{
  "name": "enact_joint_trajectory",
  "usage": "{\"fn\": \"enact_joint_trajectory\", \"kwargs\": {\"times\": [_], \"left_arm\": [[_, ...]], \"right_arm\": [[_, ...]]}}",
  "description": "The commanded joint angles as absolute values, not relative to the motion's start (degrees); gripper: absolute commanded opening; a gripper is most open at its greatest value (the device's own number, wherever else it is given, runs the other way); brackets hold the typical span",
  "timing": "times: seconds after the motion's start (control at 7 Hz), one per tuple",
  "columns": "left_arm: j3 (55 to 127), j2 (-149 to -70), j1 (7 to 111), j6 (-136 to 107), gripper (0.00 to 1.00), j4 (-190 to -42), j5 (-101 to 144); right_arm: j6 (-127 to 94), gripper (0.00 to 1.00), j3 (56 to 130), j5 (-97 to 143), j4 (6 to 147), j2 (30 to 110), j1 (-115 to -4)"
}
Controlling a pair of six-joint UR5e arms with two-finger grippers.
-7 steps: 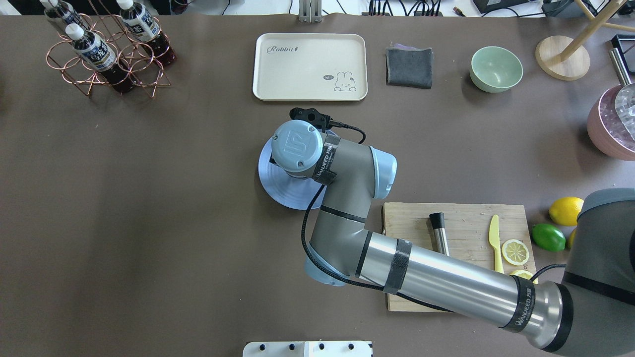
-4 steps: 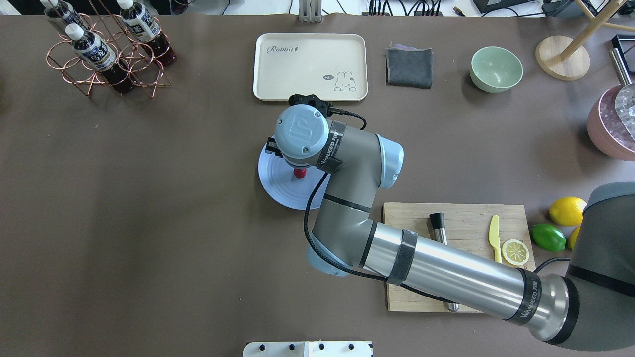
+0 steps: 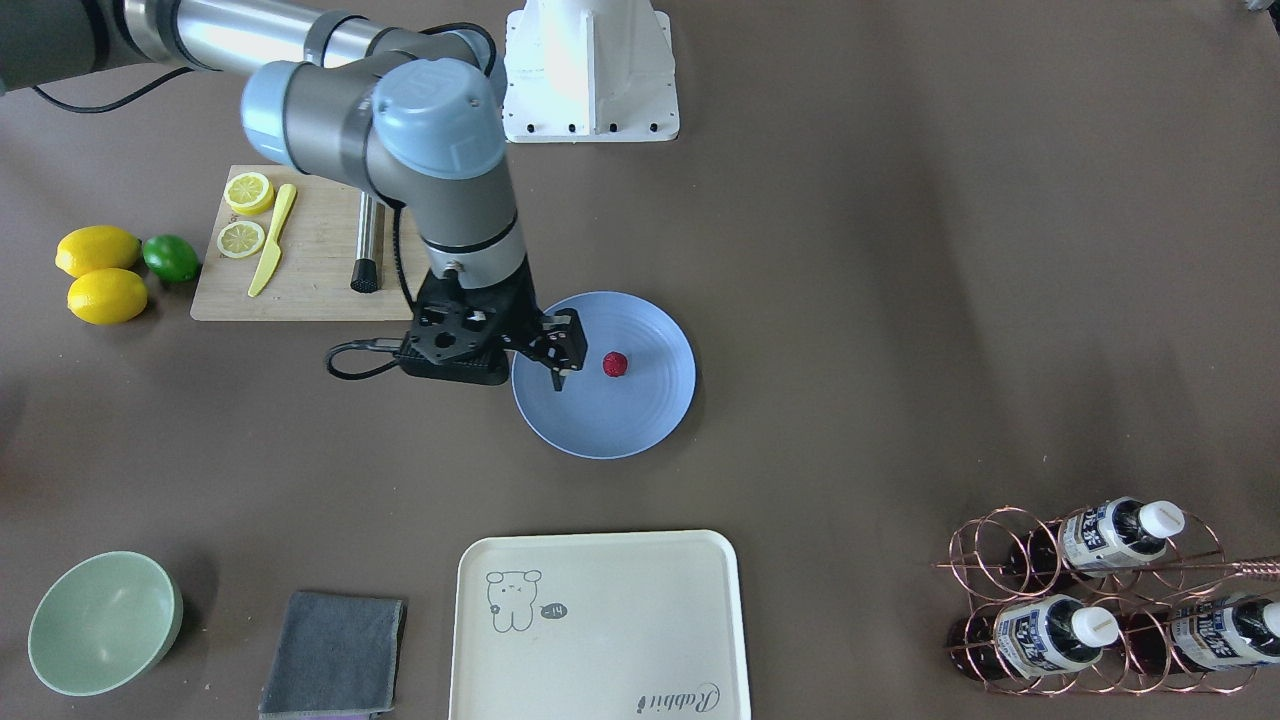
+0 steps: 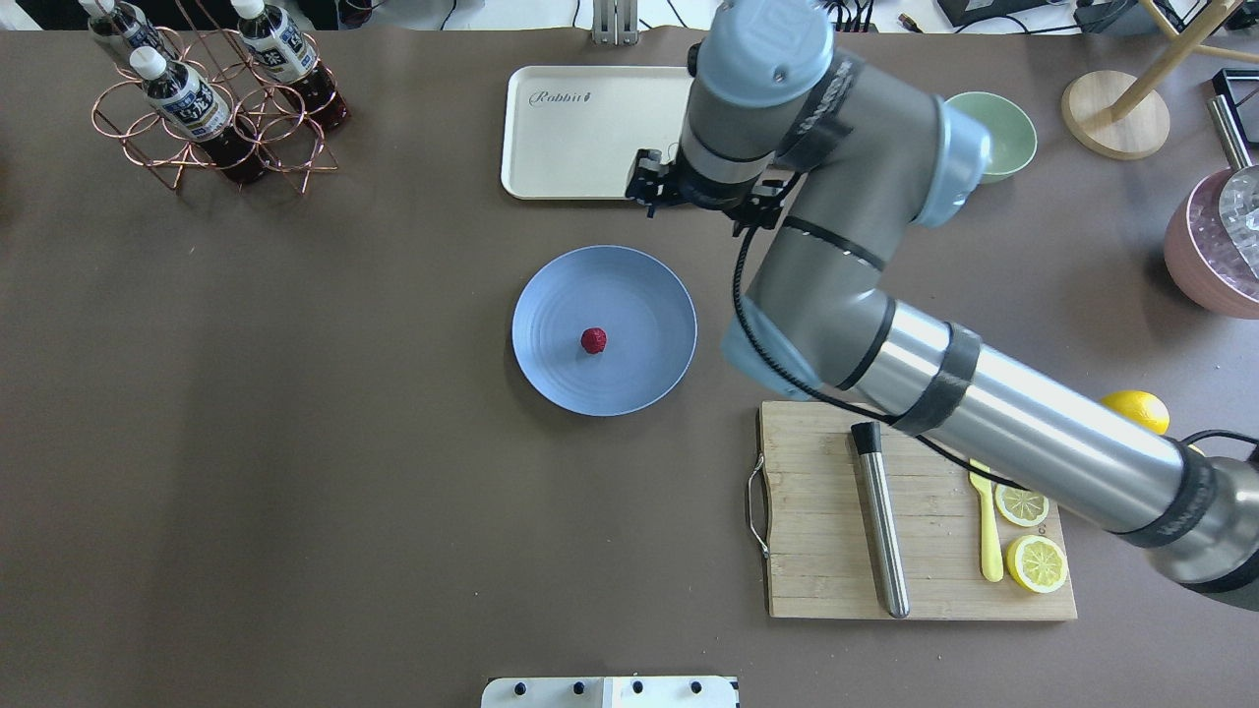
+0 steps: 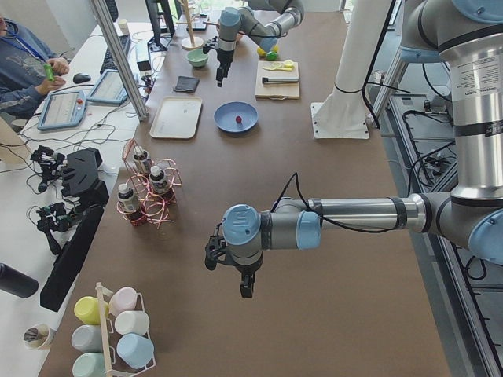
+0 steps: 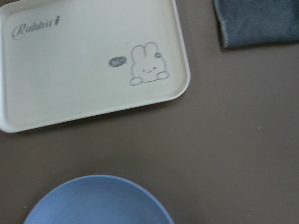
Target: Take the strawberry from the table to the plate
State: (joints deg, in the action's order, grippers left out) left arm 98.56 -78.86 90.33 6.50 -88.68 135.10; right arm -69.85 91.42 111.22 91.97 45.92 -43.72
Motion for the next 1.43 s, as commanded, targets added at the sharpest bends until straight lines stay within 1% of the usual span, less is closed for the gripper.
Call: {"fn": "enact_joint_trajectory", "kwargs": {"times": [0.0,0.29,0.71,1.0,1.14,1.29], "left_arm": [[98.79,-79.1,90.35,6.5,0.99,-88.15,134.82],[99.66,-78.75,90.44,6.5,0.99,-88.24,134.82],[100.63,-78.75,90.88,6.5,0.99,-88.24,134.91],[100.81,-78.66,90.88,6.5,0.99,-88.24,134.91],[100.9,-78.66,90.88,6.5,0.99,-88.24,134.91],[100.72,-78.66,90.88,6.5,0.99,-88.24,134.91]], "right_arm": [[-48.19,1.0,101.99,116.18,98.42,60.48,-54.71],[-30.93,1.0,105.19,119.51,97.92,71.67,-62.63],[-7.8,1.0,104.59,124.19,97.91,83.2,-75.11],[2.93,1.0,101.18,126.03,97.39,87.86,-81.8],[6.38,1.0,98.03,126.04,94.34,90.07,-84.7],[7.98,1.0,95.04,126.12,86.82,93.66,-86.64]]}}
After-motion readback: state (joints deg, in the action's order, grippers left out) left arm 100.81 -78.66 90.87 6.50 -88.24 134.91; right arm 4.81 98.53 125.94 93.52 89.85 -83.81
